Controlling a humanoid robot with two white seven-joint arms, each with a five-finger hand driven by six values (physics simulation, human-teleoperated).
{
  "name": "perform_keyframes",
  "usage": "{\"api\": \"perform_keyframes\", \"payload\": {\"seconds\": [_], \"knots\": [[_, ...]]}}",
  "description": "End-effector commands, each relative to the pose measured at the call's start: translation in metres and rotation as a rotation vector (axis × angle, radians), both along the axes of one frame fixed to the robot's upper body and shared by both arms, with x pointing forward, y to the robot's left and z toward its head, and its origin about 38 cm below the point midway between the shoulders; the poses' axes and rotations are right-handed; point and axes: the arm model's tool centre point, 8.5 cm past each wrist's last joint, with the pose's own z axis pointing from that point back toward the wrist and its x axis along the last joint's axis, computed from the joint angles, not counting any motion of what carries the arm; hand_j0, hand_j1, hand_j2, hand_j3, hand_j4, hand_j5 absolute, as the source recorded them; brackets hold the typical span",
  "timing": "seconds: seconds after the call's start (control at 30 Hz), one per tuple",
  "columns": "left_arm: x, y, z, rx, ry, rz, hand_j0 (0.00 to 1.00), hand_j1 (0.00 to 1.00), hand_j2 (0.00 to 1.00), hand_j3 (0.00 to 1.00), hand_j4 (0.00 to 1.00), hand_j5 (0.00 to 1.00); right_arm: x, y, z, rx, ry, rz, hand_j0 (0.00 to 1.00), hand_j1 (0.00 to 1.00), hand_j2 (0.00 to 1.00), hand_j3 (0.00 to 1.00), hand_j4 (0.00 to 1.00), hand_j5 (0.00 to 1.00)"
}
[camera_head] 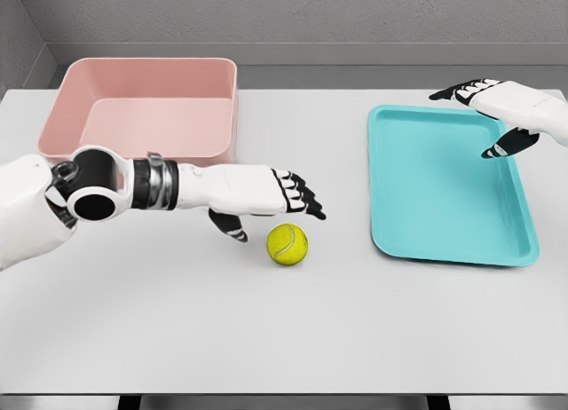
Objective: Put the tennis from the blue tray into the pink basket with both arms
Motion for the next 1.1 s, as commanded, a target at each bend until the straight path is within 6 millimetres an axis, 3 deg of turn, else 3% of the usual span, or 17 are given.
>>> {"api": "perform_keyframes", "payload": {"seconds": [0.0,0.27,0.33,0.6,0.77,1.07], "knots": [[-0.006,-0.011,0.001,-0.006,-0.007,-0.031,1.00,1.00,1.00,1.00,1.00,1.00,0.000,0.000,0.001,0.004,0.000,-0.002,1.00,1.00,1.00,1.00,1.00,1.00],[-0.003,-0.008,-0.006,0.072,-0.035,-0.027,1.00,1.00,1.00,1.00,1.00,1.00,-0.001,-0.003,0.000,-0.004,0.003,-0.003,1.00,1.00,1.00,1.00,1.00,1.00],[-0.003,-0.007,-0.015,0.114,-0.013,-0.017,1.00,1.00,1.00,1.00,1.00,1.00,-0.001,-0.003,0.000,-0.005,0.003,-0.006,1.00,1.00,1.00,1.00,1.00,1.00],[0.000,-0.028,-0.017,0.095,-0.015,-0.038,1.00,1.00,1.00,1.00,1.00,1.00,-0.001,-0.004,0.001,-0.004,0.002,-0.006,1.00,1.00,1.00,1.00,1.00,1.00],[0.009,-0.022,-0.023,0.075,0.045,0.003,1.00,1.00,1.00,1.00,1.00,1.00,-0.001,-0.003,0.000,-0.005,0.003,-0.006,1.00,1.00,1.00,1.00,1.00,1.00],[0.006,-0.027,-0.029,0.079,0.048,-0.006,1.00,1.00,1.00,1.00,1.00,1.00,-0.001,-0.003,0.000,-0.005,0.005,-0.004,1.00,1.00,1.00,1.00,1.00,1.00]]}}
